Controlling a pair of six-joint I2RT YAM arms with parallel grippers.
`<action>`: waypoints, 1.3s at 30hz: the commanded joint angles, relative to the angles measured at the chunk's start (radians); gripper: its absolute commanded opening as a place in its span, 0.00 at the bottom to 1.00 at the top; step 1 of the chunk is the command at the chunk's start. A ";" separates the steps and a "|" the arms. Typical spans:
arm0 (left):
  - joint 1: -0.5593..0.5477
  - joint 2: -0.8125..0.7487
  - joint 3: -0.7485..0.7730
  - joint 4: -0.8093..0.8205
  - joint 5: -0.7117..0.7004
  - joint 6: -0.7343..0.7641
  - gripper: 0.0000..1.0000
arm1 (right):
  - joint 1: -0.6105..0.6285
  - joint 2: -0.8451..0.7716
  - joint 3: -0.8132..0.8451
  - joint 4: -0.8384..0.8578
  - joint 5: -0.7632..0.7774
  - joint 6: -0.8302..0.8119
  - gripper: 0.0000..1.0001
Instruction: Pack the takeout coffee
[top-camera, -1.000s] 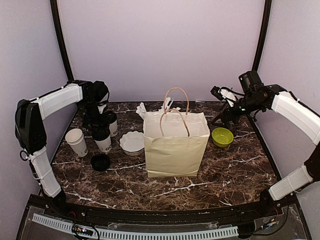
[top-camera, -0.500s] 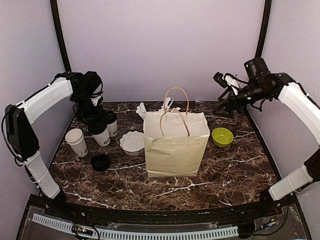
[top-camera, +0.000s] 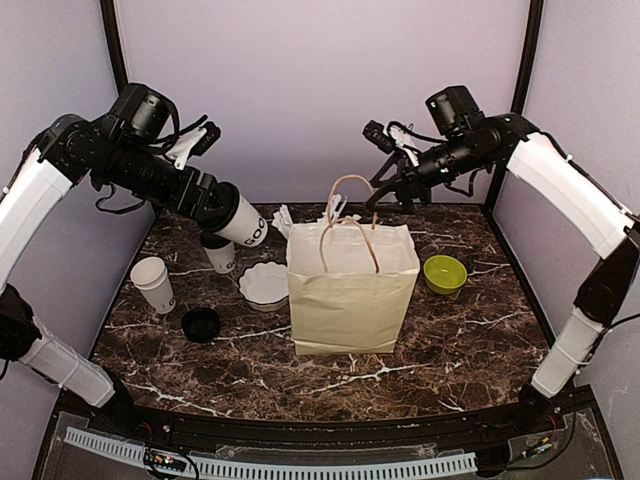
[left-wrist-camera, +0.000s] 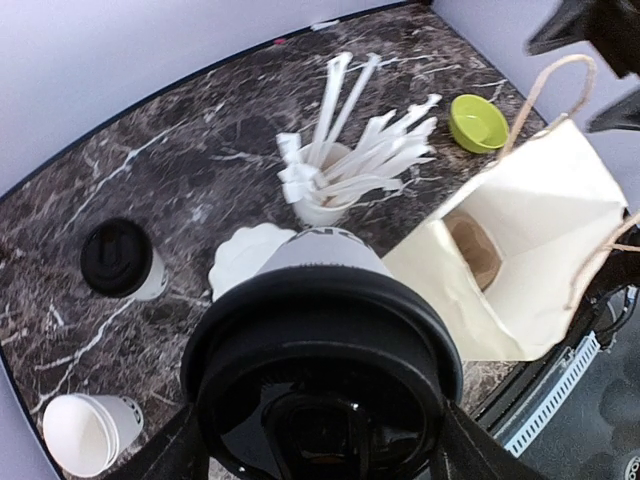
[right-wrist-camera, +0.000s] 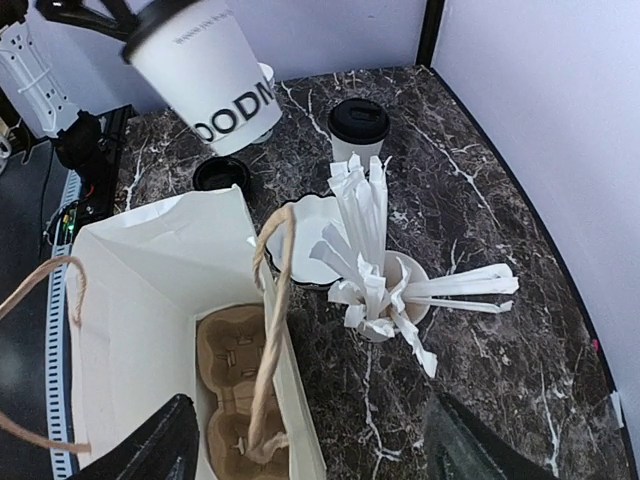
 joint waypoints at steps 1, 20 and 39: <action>-0.093 -0.054 0.046 0.062 0.036 0.070 0.43 | 0.046 0.096 0.152 -0.049 0.022 0.038 0.71; -0.524 0.114 0.228 0.037 -0.182 0.298 0.37 | 0.144 -0.035 0.061 -0.148 -0.133 -0.012 0.00; -0.794 0.251 0.187 -0.030 -0.380 0.303 0.31 | 0.208 -0.107 -0.007 -0.252 -0.301 -0.116 0.00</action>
